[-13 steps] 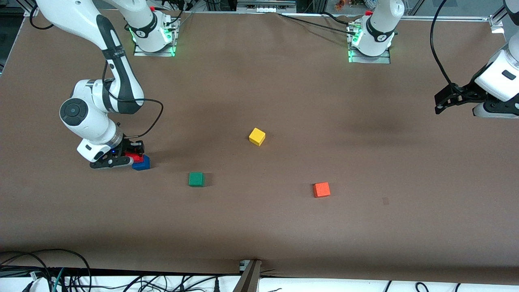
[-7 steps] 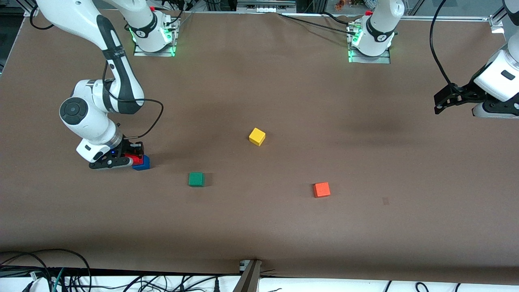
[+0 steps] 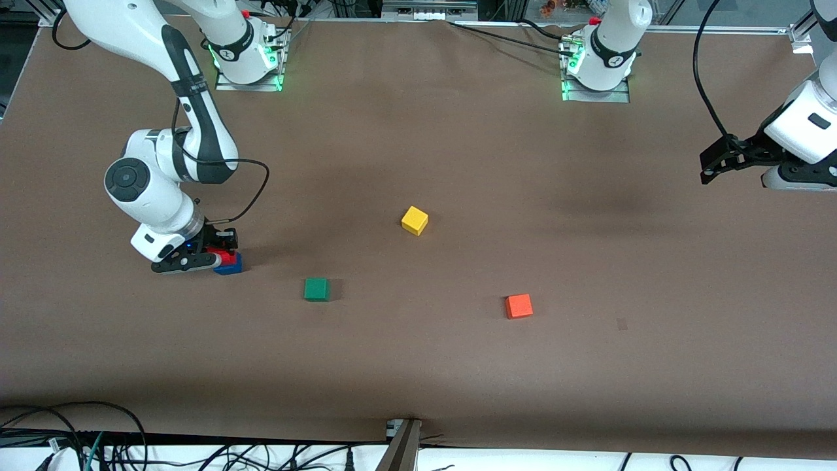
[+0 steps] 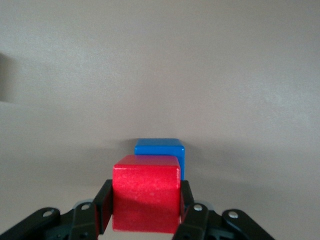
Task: Pass red block to right arm, stack on blue
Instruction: 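Lower the red cube onto the blue cube with the right gripper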
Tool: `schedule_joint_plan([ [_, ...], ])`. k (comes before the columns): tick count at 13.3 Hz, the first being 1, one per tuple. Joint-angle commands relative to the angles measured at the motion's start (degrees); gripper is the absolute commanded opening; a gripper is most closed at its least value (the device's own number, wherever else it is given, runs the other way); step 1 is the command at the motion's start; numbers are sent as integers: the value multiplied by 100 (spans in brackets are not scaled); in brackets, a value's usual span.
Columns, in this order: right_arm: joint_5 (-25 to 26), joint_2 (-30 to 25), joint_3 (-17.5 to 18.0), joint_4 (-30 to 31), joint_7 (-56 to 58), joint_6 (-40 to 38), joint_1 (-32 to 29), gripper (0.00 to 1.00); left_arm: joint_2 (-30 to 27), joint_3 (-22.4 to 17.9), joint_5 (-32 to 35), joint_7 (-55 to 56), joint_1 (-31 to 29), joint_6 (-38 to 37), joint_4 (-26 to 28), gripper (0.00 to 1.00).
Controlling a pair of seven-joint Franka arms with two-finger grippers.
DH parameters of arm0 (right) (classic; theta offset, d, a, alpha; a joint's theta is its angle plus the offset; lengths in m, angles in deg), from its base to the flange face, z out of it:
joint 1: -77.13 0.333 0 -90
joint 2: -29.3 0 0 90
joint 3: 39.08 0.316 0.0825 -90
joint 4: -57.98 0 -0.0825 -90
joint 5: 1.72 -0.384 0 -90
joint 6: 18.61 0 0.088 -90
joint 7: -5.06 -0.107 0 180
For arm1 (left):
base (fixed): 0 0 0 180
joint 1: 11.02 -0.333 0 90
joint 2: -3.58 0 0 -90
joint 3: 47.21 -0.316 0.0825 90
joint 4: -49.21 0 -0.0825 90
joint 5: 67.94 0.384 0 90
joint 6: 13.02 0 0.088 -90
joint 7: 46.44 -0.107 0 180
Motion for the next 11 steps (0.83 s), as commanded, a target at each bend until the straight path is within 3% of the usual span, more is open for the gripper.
schedule_joint_plan([
  [1,-79,-12,-3,73,-47,90,25,8,85,-17,-76,33,9,-51,-174,100],
  [11,-87,-21,-12,73,-21,81,-1,8,155,-17,-23,42,36,-262,-191,100],
])
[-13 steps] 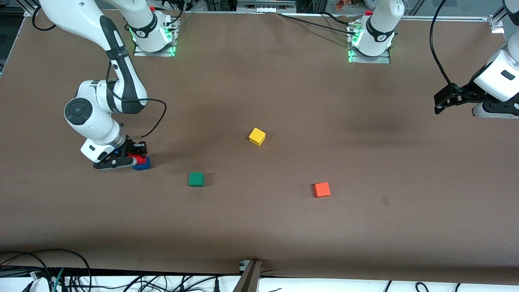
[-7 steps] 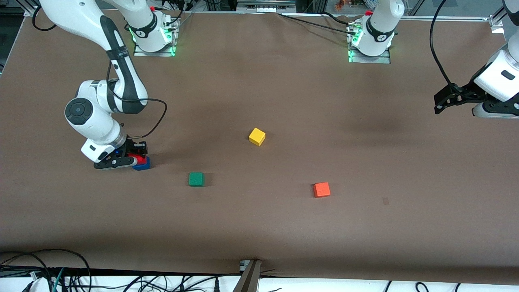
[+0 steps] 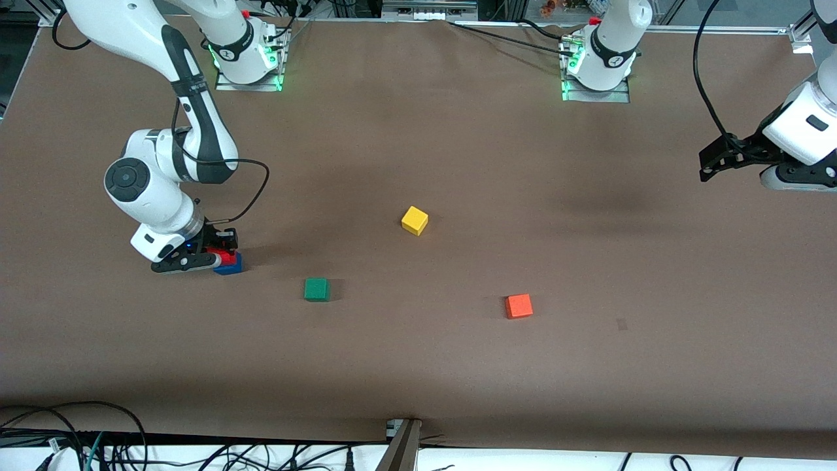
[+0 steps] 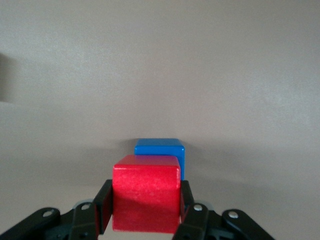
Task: Pass red block to right arm, stack on blue
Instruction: 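Lower the red cube onto the blue cube with the right gripper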
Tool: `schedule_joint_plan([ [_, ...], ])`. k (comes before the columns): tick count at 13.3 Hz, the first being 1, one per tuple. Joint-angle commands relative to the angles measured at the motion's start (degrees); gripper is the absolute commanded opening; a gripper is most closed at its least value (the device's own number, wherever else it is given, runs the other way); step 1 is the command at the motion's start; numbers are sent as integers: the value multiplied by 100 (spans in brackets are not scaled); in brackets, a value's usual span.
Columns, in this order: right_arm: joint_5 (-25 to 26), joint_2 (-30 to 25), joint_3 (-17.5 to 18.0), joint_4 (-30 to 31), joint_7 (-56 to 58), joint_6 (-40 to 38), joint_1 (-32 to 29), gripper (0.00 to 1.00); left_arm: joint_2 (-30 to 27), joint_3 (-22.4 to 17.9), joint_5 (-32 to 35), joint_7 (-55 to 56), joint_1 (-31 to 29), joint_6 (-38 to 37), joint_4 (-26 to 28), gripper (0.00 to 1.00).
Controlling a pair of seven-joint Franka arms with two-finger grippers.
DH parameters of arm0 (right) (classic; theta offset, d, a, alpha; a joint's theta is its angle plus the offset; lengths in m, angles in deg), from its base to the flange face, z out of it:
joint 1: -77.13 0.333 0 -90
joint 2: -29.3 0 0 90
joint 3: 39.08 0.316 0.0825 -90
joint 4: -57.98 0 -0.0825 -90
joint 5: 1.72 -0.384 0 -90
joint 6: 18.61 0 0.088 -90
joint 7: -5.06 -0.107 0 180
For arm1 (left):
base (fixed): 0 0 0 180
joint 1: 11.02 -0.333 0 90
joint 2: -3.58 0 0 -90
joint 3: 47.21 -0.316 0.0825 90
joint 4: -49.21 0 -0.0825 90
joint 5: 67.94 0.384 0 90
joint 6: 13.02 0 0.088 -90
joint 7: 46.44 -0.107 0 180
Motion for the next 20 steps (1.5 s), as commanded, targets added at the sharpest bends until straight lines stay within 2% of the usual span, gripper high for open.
schedule_joint_plan([
  [1,-85,-20,-11,56,-20,81,0,8,134,-2,-41,60,59,-115,-182,100],
  [15,-76,6,-11,-85,-11,81,-52,8,99,25,-85,69,95,-150,-191,100],
  [16,-76,15,-11,-85,-11,81,-52,21,99,34,-85,69,95,-150,-191,100],
  [18,-76,15,-11,-85,50,81,-61,100,99,34,-85,69,95,-150,-191,100],
  [20,-76,15,-11,-85,68,55,-70,100,99,25,-85,60,86,-150,-191,100],
])
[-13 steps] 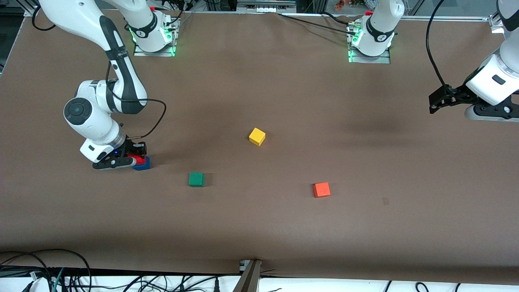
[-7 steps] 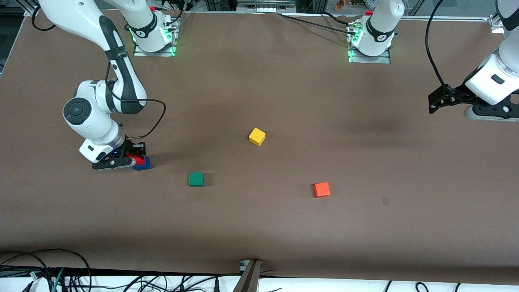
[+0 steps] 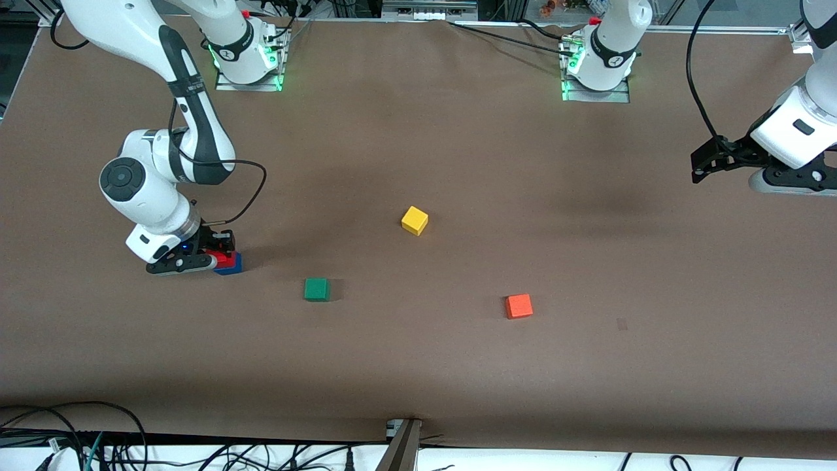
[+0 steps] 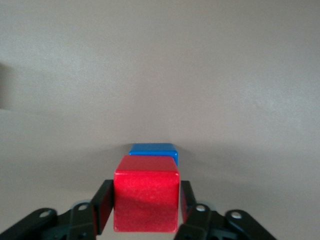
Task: Pass red block to right arm, stack on blue
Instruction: 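Lower the red cube onto the blue cube with the right gripper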
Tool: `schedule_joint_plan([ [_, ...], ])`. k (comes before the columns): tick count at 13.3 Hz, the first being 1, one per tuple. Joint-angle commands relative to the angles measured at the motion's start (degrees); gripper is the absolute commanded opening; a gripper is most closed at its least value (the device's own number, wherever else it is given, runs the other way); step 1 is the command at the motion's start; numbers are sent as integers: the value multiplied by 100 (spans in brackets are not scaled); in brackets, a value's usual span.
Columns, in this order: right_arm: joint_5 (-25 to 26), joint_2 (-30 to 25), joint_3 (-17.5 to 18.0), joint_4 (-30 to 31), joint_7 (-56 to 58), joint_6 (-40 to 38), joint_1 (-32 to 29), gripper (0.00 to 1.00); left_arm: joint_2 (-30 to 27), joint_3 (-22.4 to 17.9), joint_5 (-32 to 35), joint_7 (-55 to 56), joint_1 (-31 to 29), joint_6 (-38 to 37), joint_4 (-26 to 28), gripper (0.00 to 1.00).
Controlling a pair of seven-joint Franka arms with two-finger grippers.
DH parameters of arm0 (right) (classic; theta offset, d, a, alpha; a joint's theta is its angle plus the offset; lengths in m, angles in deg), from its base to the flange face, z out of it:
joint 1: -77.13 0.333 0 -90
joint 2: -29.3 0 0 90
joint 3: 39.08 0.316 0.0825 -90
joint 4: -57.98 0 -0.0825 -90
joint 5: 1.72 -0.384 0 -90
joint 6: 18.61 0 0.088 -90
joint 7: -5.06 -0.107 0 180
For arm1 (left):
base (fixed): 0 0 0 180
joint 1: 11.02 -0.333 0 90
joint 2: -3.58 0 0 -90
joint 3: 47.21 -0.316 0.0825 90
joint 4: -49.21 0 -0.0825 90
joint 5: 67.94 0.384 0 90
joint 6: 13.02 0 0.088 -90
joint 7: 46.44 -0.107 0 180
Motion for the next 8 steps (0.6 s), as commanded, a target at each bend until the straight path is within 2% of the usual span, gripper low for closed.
schedule_joint_plan([
  [1,-66,6,2,-47,77,-8,-38,100,36,-13,-85,60,22,-148,-161,100],
  [3,-49,-38,-7,-213,112,-147,-21,100,36,-13,-85,60,22,-148,-161,100],
  [5,-57,-108,-50,-581,112,-778,-21,100,36,-13,-85,60,22,-148,-161,100],
  [8,-57,-144,-279,-1686,112,-2655,-30,100,45,57,-76,68,40,-148,-214,100],
])
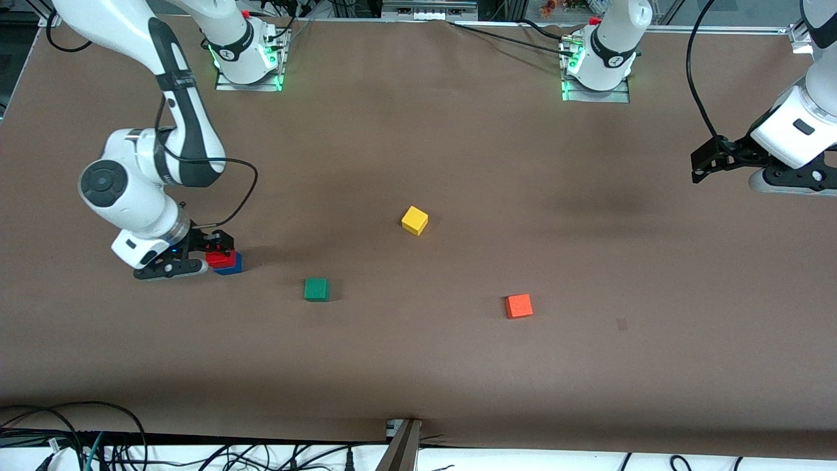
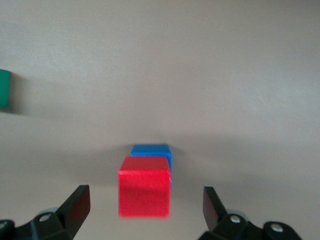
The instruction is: Pass red block to right arm, stack on blue
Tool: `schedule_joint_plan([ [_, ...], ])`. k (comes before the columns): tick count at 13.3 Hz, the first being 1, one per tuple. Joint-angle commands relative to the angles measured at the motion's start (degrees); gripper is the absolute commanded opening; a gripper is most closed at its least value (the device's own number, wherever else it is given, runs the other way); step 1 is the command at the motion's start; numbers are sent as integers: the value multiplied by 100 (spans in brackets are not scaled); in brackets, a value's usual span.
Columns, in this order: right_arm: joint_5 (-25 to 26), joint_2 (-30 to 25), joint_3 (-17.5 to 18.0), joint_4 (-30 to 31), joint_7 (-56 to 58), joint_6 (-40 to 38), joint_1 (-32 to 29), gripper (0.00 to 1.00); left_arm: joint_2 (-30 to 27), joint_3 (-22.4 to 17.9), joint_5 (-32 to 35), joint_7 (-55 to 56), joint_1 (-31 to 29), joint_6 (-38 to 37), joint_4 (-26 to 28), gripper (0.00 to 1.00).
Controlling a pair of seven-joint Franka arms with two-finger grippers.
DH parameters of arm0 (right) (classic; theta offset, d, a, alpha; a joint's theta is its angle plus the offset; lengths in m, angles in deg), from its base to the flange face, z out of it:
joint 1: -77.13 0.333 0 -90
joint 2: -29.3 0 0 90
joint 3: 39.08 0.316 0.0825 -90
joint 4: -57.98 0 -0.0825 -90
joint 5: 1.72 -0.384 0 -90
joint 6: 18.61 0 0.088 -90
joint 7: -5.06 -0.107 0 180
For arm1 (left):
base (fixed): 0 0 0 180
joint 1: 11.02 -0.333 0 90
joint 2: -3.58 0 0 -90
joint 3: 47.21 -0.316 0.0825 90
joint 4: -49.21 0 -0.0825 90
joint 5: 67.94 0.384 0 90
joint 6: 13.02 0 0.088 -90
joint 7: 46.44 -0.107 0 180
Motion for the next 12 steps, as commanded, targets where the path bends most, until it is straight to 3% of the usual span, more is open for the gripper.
schedule_joint_plan([
  [1,-50,-52,-178,-1177,92,-1815,-27,100,45,56,-85,68,29,-165,-199,100],
  [4,-14,-52,-318,-2337,92,-3469,-28,100,45,38,-85,60,-23,-165,-199,100],
  [8,-32,-61,-477,-3534,4,-5098,-36,100,45,38,-76,60,-32,-174,-199,100],
  [10,64,-322,-425,-3634,-57,-5180,-54,100,45,38,-76,60,-32,-174,-199,100],
  [12,29,-884,-102,-3197,-66,-5119,-351,100,36,47,-85,68,-23,-174,-199,100],
])
